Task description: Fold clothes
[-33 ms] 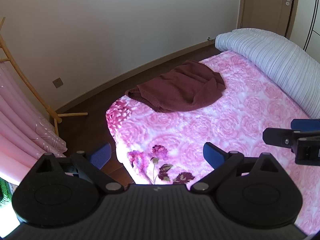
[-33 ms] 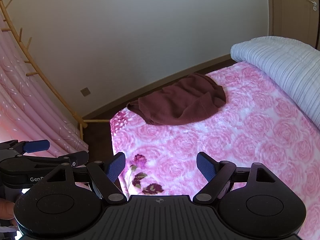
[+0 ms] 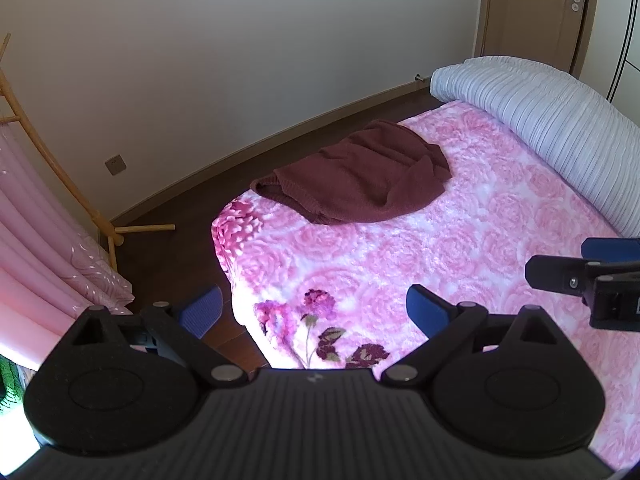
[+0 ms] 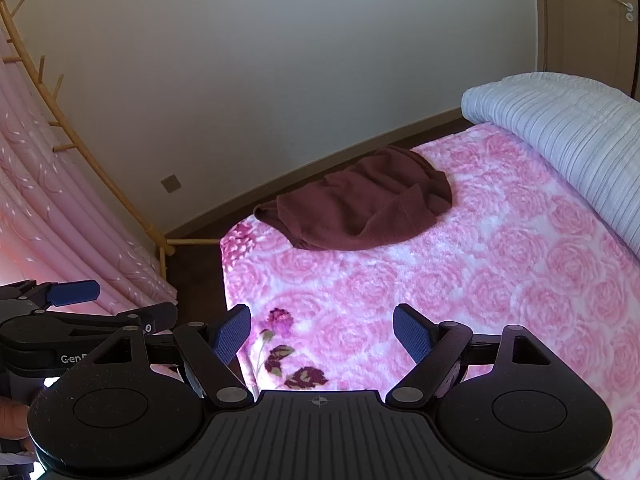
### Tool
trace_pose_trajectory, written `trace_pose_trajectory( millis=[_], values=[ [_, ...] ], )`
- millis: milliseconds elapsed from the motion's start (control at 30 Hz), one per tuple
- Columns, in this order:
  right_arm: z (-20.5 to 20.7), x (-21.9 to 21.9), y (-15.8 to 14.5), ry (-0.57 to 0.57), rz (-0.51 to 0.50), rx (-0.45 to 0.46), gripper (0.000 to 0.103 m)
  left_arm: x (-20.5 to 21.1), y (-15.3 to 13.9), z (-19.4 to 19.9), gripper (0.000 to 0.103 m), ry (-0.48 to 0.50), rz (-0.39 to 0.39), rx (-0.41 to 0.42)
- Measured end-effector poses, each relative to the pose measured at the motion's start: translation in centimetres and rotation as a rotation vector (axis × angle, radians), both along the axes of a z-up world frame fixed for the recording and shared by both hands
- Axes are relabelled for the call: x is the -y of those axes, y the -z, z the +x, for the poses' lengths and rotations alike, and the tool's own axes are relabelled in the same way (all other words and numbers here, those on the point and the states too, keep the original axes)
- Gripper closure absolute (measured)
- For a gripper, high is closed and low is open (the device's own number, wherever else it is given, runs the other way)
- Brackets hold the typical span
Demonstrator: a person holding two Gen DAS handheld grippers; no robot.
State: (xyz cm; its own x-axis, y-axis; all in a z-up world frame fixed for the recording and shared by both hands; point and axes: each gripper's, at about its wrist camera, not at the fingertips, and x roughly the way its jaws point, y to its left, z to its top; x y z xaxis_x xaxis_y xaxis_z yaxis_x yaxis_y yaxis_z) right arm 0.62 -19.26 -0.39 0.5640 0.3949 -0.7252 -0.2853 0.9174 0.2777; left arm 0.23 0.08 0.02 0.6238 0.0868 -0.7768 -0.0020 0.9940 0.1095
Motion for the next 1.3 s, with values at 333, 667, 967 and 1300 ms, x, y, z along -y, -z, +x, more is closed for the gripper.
trace_pose_trajectory(
  millis=[333,667,967,1300],
  values=[
    [0.2,-0.1,0.5,0.005,-0.021,-0.007,0.022,-0.1,0.8,-0.2,0.006,-0.004,0.001,0.000],
    [0.4,0.9,1.2,0.010,-0.007,-0.024,0.022,0.2,1.6,-0.4,0.006,-0.001,-0.005,-0.015],
    [0.4,1.0,1.2,0.010,-0.002,-0.031,0.022,0.0,1.7,-0.3,0.006,-0.006,-0.012,-0.024],
    [0.6,0.8,1.2,0.012,-0.003,-0.031,0.022,-0.1,1.4,-0.2,0.006,-0.004,-0.013,-0.025]
  ],
)
